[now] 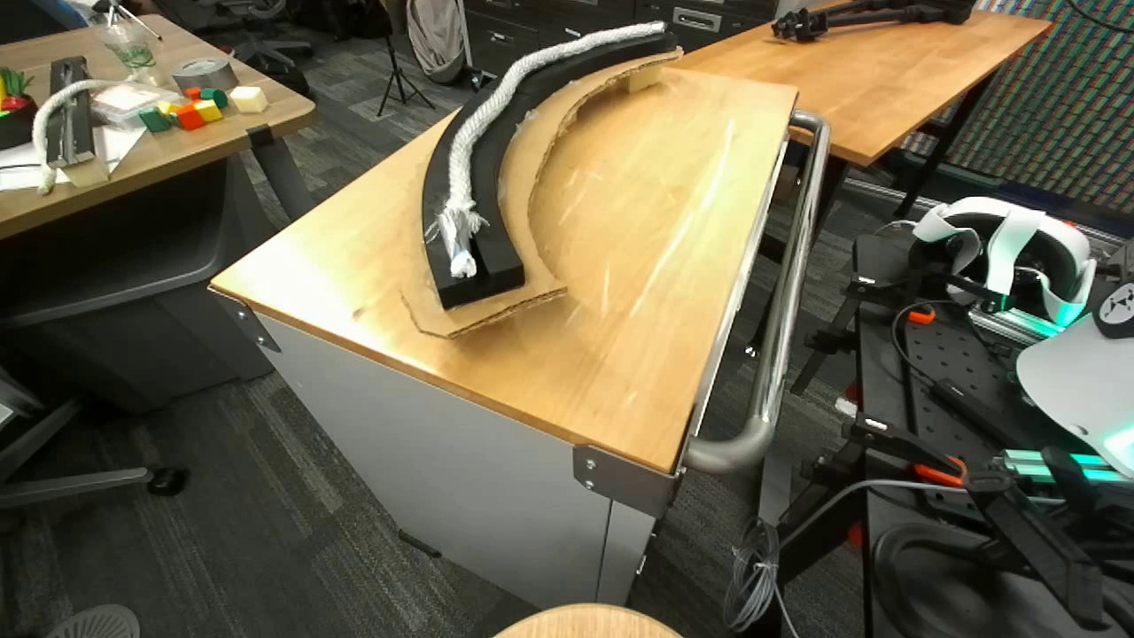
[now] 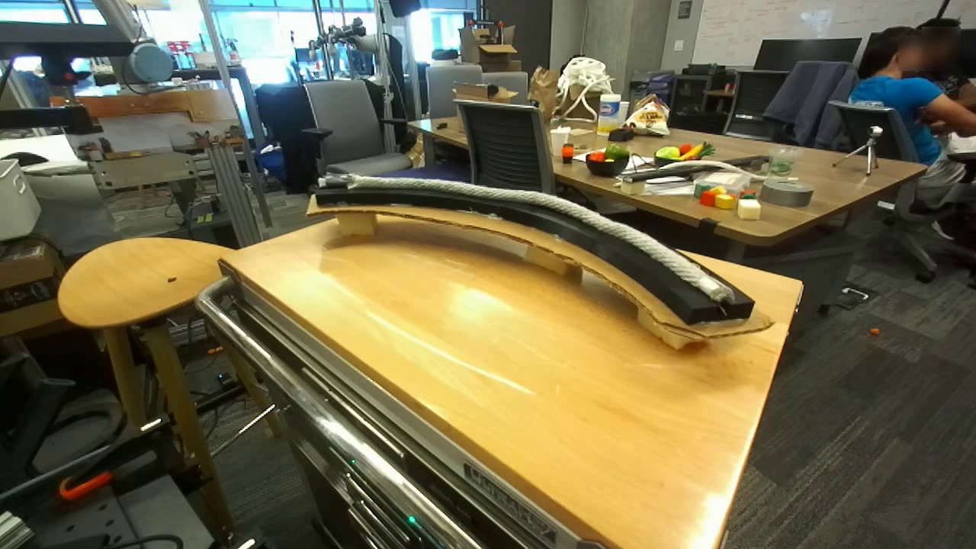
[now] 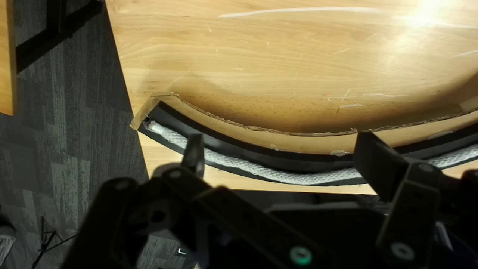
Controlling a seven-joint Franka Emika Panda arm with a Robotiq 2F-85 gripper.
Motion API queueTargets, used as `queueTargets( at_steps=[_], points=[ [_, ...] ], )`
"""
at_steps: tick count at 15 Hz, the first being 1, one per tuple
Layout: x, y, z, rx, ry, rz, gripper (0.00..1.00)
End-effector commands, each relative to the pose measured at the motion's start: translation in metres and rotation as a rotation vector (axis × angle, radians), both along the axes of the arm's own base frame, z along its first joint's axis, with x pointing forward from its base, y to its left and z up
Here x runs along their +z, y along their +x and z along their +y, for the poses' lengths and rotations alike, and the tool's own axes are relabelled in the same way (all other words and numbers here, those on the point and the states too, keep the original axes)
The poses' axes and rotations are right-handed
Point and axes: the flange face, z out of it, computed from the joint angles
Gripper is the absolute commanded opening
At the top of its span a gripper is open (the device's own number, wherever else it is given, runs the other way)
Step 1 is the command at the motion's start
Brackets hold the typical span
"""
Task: Remove the rope from the object
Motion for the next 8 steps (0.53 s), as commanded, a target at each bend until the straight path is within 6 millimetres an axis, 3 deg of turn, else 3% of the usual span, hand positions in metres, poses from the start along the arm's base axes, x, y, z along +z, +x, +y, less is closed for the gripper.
queueTargets(
  at_steps=[1, 4, 8],
  points=[
    [0.005, -0.002, 0.002, 0.090, -0.042, -0.004, 1.00],
    [0.014, 0.008, -0.009, 0.263, -0.066, 0.049, 1.00],
    [0.011, 0.065, -0.009, 0.469, -0.102, 0.111, 1.00]
  ],
)
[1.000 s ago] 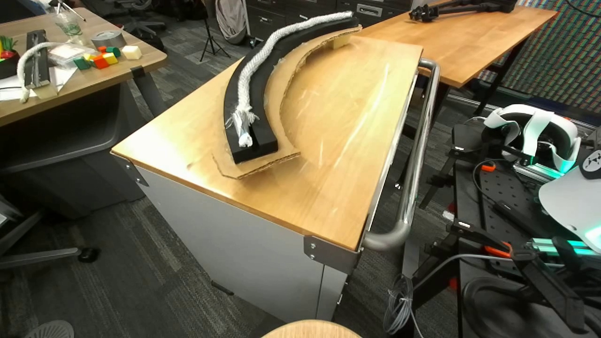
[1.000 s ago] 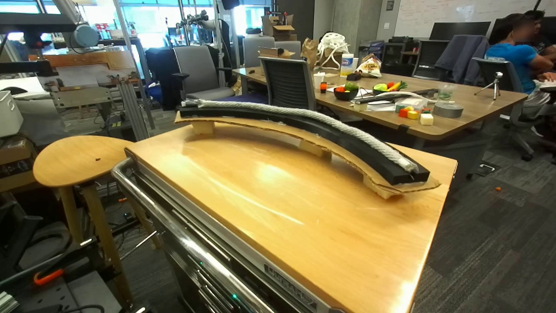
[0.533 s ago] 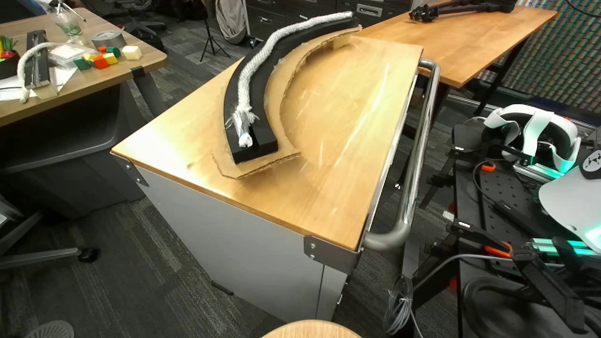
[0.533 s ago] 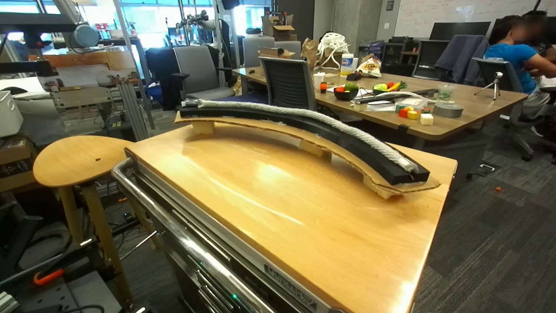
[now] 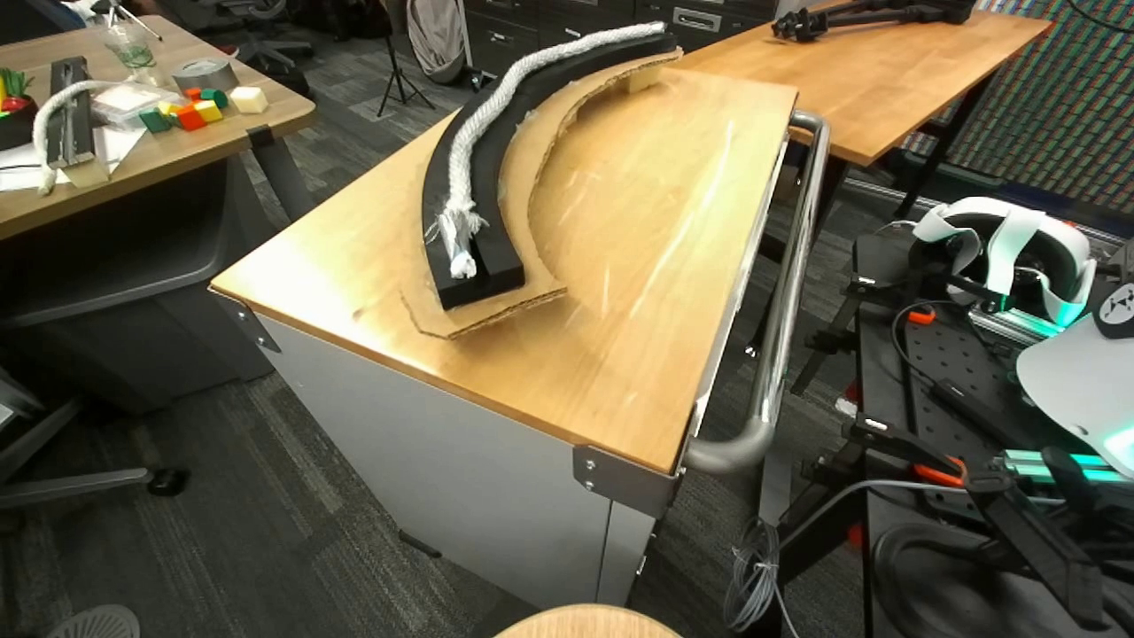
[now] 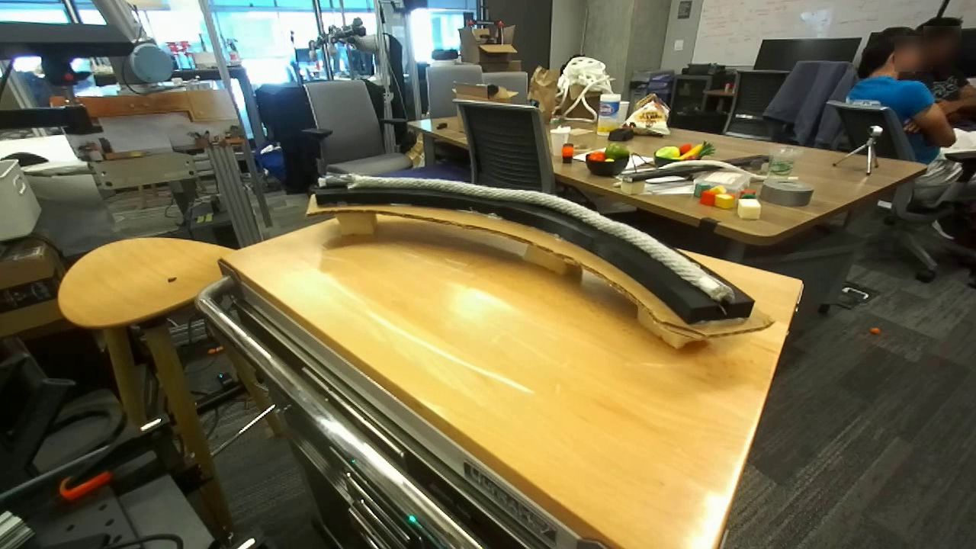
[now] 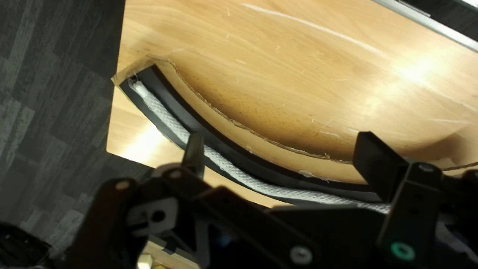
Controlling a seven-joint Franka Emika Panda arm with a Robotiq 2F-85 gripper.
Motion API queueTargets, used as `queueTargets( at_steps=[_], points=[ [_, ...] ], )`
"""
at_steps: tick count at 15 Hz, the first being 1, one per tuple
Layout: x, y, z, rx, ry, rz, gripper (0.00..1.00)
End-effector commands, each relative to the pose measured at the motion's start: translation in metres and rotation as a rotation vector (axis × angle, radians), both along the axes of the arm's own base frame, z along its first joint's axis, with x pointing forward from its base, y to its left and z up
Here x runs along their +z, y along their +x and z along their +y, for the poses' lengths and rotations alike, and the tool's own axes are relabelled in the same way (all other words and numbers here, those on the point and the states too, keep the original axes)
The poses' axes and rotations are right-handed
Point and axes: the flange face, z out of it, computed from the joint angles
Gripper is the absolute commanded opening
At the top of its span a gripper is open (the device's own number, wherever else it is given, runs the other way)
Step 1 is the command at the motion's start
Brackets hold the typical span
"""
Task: Remove the rope from the object
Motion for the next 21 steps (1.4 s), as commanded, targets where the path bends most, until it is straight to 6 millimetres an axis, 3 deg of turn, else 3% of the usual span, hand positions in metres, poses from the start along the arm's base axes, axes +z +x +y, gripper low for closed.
queueTargets(
  at_steps=[1, 2, 5, 6, 7, 10, 12, 13, 15, 16, 19, 21],
  points=[
    [0.007, 0.059, 0.005, 0.182, -0.031, 0.086, 1.00],
    [-0.002, 0.026, 0.002, 0.099, -0.023, 0.042, 1.00],
    [-0.013, 0.038, 0.003, 0.107, -0.024, 0.074, 1.00],
    [-0.012, 0.036, 0.002, 0.103, -0.024, 0.071, 1.00],
    [-0.005, 0.039, -0.008, 0.181, -0.072, 0.182, 1.00],
    [-0.011, 0.069, -0.029, 0.255, -0.047, 0.325, 1.00],
    [-0.030, 0.084, -0.054, 0.165, -0.044, 0.419, 1.00],
    [-0.040, 0.102, -0.072, 0.062, -0.055, 0.347, 1.00],
    [-0.051, 0.132, -0.097, 0.014, 0.007, 0.214, 1.00],
    [-0.050, 0.101, -0.073, 0.073, -0.013, 0.278, 1.00],
    [-0.069, 0.127, -0.098, 0.026, 0.003, 0.250, 1.00],
    [-0.062, 0.129, -0.096, 0.077, -0.039, 0.224, 1.00]
  ],
)
